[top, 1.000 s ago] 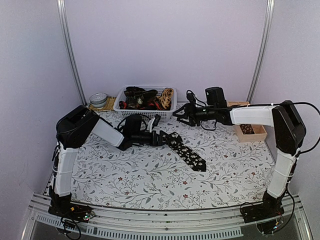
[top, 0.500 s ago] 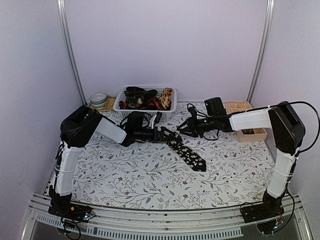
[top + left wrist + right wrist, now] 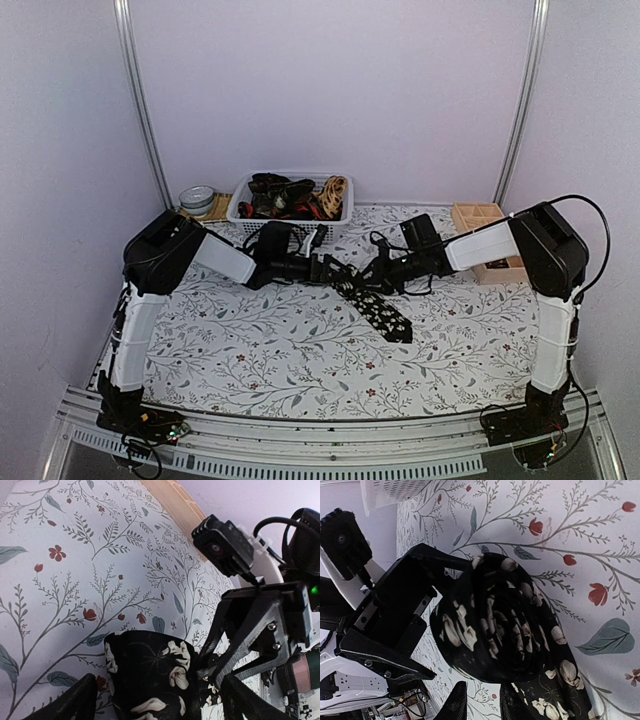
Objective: Roll the ties
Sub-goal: Roll the tie at the center of the board.
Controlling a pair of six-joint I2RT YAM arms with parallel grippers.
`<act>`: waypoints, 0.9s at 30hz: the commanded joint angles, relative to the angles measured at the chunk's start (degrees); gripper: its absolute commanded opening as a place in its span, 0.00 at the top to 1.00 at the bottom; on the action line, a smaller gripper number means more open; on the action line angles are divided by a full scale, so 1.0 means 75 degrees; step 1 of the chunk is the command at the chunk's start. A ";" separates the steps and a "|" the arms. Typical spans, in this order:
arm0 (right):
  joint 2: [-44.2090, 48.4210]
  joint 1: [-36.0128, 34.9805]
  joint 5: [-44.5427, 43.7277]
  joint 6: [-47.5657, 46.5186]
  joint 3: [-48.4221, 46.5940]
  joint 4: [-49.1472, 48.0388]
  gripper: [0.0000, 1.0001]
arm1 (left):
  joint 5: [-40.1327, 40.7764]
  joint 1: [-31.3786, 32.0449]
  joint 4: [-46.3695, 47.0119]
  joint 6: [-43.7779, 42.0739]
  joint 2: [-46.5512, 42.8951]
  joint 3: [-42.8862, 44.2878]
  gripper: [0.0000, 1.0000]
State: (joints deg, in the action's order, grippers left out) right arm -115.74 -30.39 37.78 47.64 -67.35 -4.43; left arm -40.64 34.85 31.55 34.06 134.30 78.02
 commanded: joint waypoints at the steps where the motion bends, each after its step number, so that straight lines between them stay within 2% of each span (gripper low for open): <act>1: -0.0727 -0.0078 -0.0112 0.0152 -0.0109 -0.0204 0.78 | -0.0146 -0.0038 -0.0586 -0.0111 0.0327 0.0044 0.16; 14: -0.1219 -0.0143 -0.0158 0.0382 -0.0384 -0.0428 0.82 | -0.0535 0.0034 -0.0814 -0.0188 0.0474 0.0122 0.26; 27: -0.1577 -0.0190 -0.0364 0.0428 -0.0714 -0.0201 0.89 | -0.0614 0.0221 -0.1482 -0.0637 0.0533 0.0325 0.27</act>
State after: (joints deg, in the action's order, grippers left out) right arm -122.69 -31.24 38.02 50.39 -70.24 -6.74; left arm -43.77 35.07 27.92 31.20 135.48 80.27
